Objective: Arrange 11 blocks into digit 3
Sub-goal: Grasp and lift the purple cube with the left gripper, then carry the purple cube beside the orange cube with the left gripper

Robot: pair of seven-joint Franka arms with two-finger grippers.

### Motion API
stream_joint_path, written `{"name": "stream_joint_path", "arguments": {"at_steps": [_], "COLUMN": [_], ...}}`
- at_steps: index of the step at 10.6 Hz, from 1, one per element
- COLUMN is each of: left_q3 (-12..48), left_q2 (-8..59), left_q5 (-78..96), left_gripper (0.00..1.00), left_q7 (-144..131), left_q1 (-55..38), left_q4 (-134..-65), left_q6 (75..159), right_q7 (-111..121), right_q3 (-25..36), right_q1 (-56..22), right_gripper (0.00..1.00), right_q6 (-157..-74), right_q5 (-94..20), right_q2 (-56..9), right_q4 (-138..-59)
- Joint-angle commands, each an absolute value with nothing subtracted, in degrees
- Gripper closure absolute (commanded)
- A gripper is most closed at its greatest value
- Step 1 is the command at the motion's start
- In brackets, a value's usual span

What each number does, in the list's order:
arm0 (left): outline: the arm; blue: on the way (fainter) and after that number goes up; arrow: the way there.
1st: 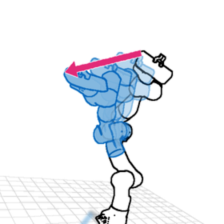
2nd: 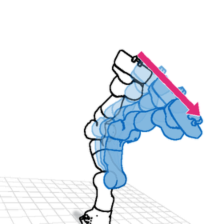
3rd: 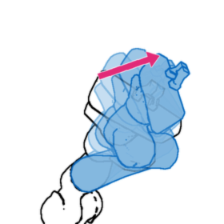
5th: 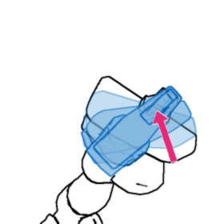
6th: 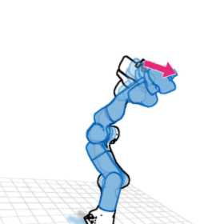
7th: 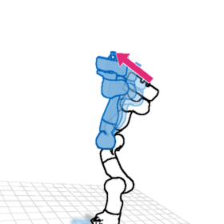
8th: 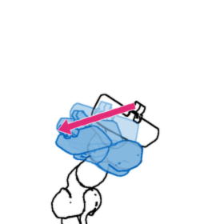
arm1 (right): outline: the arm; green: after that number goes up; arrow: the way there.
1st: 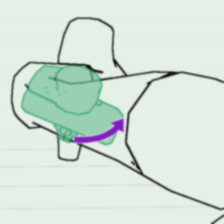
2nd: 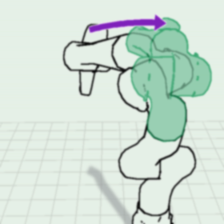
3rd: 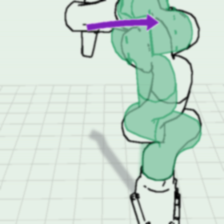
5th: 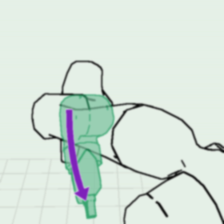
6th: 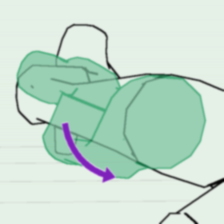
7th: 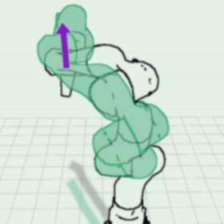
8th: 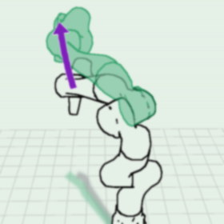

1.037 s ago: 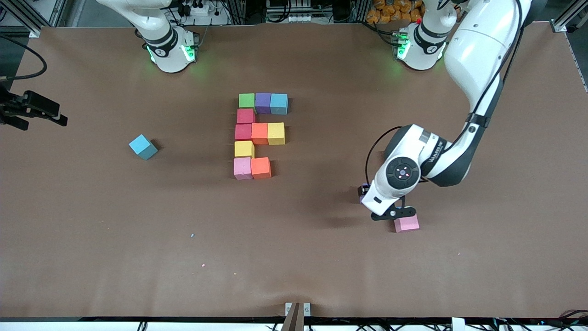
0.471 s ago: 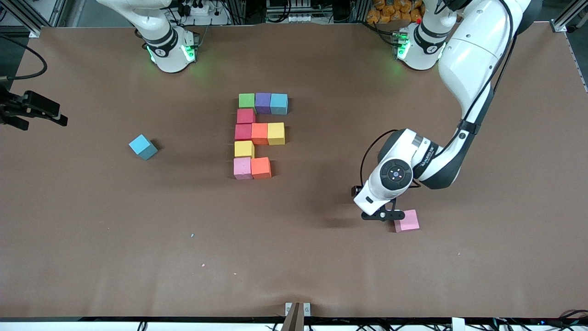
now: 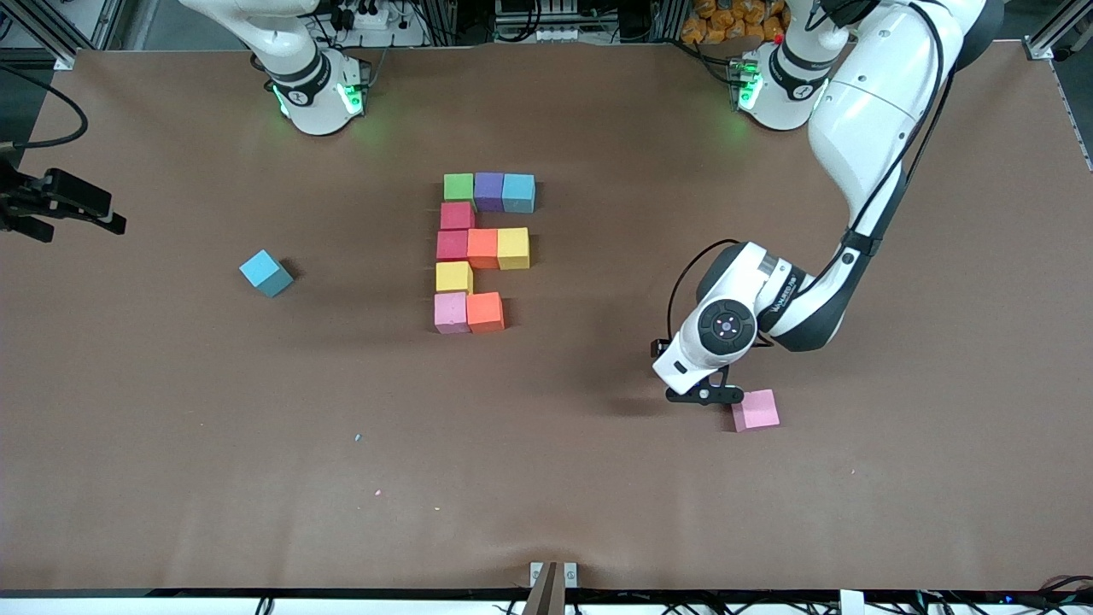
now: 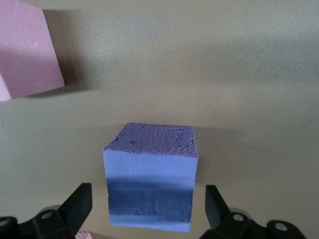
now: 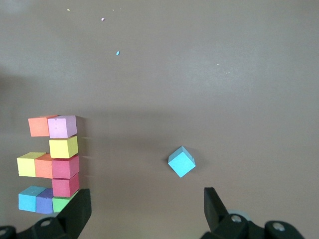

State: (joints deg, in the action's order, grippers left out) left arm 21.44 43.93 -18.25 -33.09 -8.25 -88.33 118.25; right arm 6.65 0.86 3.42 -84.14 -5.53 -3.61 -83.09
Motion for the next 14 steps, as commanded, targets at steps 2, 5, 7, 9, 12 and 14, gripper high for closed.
{"name": "stream_joint_path", "arguments": {"at_steps": [2, 5, 7, 9, 12, 14], "left_q3": [21.3, 21.3, 21.8, 23.6, 23.7, 23.7], "left_q2": [43.2, 42.7, 41.8, 40.9, 40.0, 40.3], "left_q5": [-17.7, -17.7, -17.8, -18.5, -19.2, -21.5], "left_gripper": [0.29, 0.63, 0.65, 0.65, 0.67, 0.67], "left_q7": [-31.6, -31.7, -31.8, -28.4, -20.9, -14.1], "left_q1": [-7.6, -8.0, -9.2, -11.9, -20.4, -24.0], "left_q4": [-89.6, -89.6, -89.2, -88.7, -87.6, -86.1], "left_q6": [119.1, 118.6, 118.3, 117.7, 117.6, 117.2], "right_q7": [6.9, 7.0, 7.2, 7.1, 7.0, 6.9], "right_q3": [0.4, 0.4, 0.4, 0.4, 0.4, 0.6], "right_q1": [3.7, 3.7, 3.7, 3.7, 4.4, 4.7], "right_gripper": [0.0, 0.0, 0.0, 0.0, 0.0, 0.0], "right_q6": [-83.4, -83.4, -83.4, -83.4, -83.3, -82.5], "right_q5": [-4.9, -4.1, -4.1, -4.0, -4.0, -3.8], "right_q2": [-4.0, -4.0, -4.0, -4.0, -4.0, -4.5], "right_q4": [-82.1, -82.2, -82.1, -82.2, -82.2, -82.4]}}
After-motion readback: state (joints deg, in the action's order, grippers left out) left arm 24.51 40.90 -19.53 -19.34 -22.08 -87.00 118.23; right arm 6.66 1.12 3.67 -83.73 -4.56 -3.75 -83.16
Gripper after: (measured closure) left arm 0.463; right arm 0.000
